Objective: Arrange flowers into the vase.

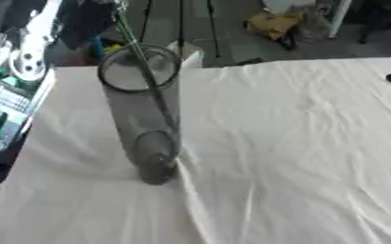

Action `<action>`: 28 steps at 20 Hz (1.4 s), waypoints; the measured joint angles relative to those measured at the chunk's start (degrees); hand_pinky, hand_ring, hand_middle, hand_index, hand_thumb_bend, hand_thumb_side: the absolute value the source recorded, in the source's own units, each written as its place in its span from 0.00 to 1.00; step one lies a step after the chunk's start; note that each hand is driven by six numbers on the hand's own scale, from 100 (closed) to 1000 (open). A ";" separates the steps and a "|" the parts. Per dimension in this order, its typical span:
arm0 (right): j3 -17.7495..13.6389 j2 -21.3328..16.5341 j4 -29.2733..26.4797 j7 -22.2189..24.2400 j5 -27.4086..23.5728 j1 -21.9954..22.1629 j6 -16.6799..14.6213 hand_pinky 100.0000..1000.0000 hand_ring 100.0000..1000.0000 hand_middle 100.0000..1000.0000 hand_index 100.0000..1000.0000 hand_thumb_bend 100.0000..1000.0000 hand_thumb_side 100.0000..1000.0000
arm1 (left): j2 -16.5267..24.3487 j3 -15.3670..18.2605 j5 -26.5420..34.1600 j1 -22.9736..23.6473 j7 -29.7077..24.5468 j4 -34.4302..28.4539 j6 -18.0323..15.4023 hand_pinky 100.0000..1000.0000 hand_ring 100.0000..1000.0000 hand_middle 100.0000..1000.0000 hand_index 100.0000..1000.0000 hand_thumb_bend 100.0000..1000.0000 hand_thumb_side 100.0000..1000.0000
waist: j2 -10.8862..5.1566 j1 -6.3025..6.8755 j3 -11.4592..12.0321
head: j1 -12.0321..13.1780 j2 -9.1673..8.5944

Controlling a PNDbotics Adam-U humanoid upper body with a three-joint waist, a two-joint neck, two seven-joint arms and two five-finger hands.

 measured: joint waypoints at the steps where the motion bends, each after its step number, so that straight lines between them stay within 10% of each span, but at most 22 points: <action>1: -0.01 0.01 0.00 -0.03 0.00 0.00 0.04 0.55 0.74 0.58 0.74 0.00 1.00 | 0.16 0.00 0.51 0.20 0.35 -0.76 0.04 0.07 0.36 0.34 0.39 0.00 0.78 | -0.01 0.00 0.00 | 0.00 0.00; 28: -0.31 0.12 0.00 -0.25 0.00 0.03 0.55 0.55 0.74 0.58 0.74 0.00 1.00 | 2.93 -1.42 3.49 3.13 1.94 -6.74 -0.33 0.09 0.40 0.40 0.46 0.00 0.80 | 0.02 0.00 0.29 | -0.22 -0.01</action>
